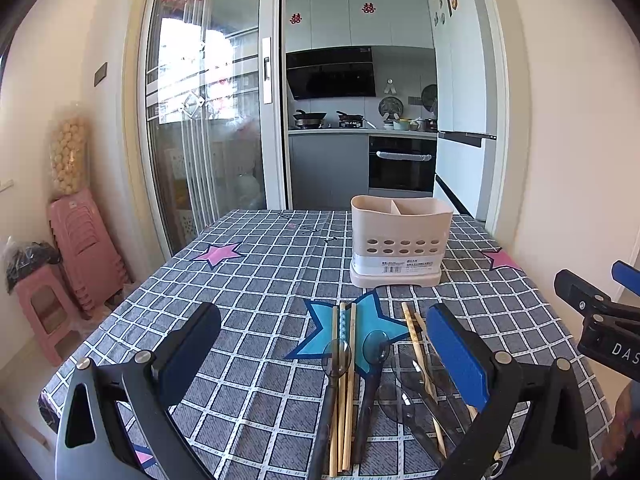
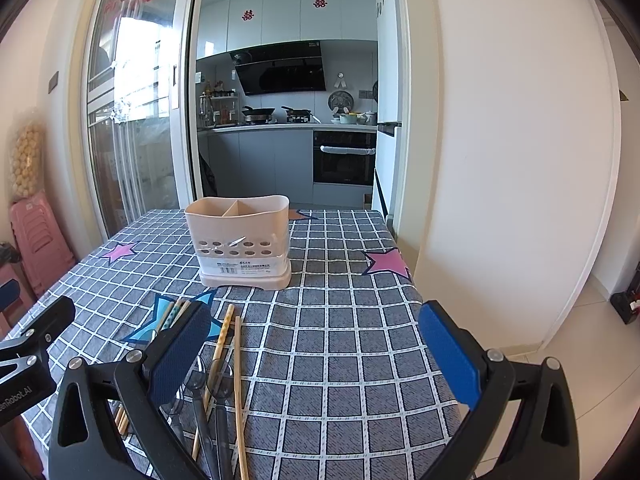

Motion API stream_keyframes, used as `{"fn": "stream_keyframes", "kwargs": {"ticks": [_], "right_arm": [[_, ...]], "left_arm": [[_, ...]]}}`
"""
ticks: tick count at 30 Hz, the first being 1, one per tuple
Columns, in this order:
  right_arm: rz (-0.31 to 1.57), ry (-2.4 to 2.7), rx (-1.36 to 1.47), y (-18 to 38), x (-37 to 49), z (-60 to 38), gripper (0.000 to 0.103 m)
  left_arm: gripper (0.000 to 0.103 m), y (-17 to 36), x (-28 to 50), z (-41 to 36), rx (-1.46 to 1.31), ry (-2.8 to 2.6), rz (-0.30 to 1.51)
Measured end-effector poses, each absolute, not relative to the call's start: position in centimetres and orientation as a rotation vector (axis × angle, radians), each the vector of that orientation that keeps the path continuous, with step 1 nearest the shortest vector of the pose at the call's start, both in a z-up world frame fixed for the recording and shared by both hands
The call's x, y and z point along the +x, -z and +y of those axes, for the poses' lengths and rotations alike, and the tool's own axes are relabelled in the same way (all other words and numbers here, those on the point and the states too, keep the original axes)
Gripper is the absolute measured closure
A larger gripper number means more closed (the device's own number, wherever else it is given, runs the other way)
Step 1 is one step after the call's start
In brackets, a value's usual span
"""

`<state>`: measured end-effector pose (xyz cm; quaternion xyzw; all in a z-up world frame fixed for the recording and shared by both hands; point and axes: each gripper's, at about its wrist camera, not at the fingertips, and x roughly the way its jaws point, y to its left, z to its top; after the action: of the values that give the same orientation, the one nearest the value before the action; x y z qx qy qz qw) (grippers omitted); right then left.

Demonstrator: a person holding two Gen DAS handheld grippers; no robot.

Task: Organize utensils
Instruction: 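Lower both tools toward the utensils lying on the blue star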

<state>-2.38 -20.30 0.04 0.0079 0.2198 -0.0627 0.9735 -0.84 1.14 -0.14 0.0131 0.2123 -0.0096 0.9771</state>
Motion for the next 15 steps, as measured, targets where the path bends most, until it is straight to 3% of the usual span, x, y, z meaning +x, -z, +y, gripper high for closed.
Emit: {"fn": "stream_keyframes", "kwargs": {"ticks": [8,15], "right_arm": [[0.489,0.114,0.023,0.4,-1.5,-20.7,0.000],[0.806,0.032,0.033,4.8,3.1,-21.6,0.000]], "left_arm": [[0.000,1.1,0.2,2.0,0.034,0.010,0.486],[0.000,6.1,4.3,5.3,0.028,0.023,0.756]]}}
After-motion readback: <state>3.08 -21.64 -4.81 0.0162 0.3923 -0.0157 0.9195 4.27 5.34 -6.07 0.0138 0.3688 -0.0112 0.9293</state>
